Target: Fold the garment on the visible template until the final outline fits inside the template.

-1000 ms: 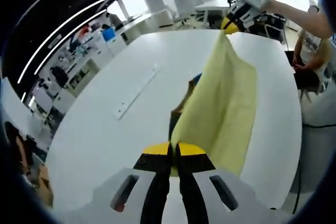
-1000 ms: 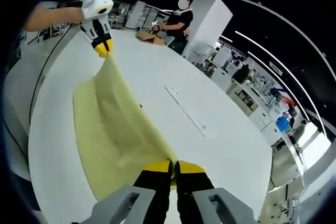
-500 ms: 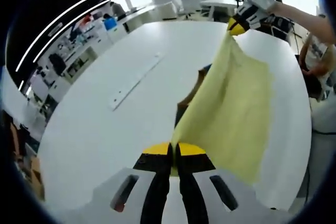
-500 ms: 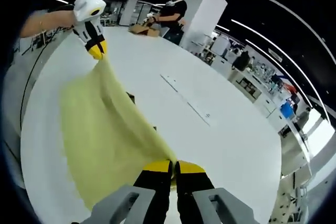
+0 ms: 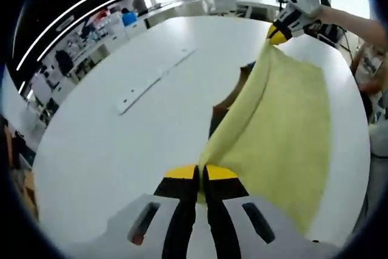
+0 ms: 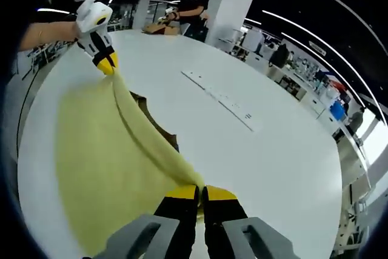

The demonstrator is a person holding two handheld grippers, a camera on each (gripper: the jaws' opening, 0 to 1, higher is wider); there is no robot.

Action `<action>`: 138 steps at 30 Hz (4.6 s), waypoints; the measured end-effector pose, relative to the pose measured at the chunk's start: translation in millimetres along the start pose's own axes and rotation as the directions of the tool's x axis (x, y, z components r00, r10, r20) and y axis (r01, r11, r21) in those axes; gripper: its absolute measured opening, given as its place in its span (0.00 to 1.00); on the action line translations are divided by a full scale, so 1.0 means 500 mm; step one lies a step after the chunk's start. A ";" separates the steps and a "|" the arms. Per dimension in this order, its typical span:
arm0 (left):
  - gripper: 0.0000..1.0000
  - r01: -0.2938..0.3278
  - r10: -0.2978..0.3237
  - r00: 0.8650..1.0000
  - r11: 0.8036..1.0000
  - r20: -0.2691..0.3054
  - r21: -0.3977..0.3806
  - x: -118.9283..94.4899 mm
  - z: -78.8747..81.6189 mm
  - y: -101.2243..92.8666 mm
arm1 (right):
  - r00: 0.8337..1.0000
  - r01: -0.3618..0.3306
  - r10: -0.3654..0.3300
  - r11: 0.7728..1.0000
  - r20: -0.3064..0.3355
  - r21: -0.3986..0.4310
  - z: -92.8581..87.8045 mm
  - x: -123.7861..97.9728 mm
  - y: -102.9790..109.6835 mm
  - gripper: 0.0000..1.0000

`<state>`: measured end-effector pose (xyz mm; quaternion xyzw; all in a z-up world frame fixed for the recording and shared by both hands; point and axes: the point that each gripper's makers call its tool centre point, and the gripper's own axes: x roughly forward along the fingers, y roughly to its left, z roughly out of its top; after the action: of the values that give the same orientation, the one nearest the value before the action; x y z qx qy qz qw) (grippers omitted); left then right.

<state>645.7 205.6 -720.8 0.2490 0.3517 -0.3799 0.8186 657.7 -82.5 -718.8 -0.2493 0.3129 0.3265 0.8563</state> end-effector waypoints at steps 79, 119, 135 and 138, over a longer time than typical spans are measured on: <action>0.04 -0.098 0.162 0.979 0.909 0.128 -0.404 0.014 -0.040 0.090 | 0.990 0.140 -0.143 0.942 -0.014 0.305 -0.045 0.033 -0.077 0.07; 0.81 -0.028 0.163 0.941 0.911 0.297 -0.411 -0.152 -0.025 -0.032 | 0.995 -0.097 0.087 0.928 0.043 0.361 -0.046 -0.126 0.114 0.78; 0.73 0.023 0.125 0.935 0.913 0.333 -0.408 -0.181 -0.071 -0.126 | 0.993 -0.114 0.093 0.927 0.076 0.358 -0.096 -0.170 0.183 0.71; 0.68 0.031 0.114 0.937 0.915 0.331 -0.401 -0.182 -0.080 -0.140 | 0.992 -0.118 0.097 0.927 0.074 0.355 -0.106 -0.176 0.192 0.69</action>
<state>532.2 232.0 -686.4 0.0128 0.2661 -0.3200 0.9092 517.4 -87.9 -714.6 -0.0624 0.3567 0.3171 0.8765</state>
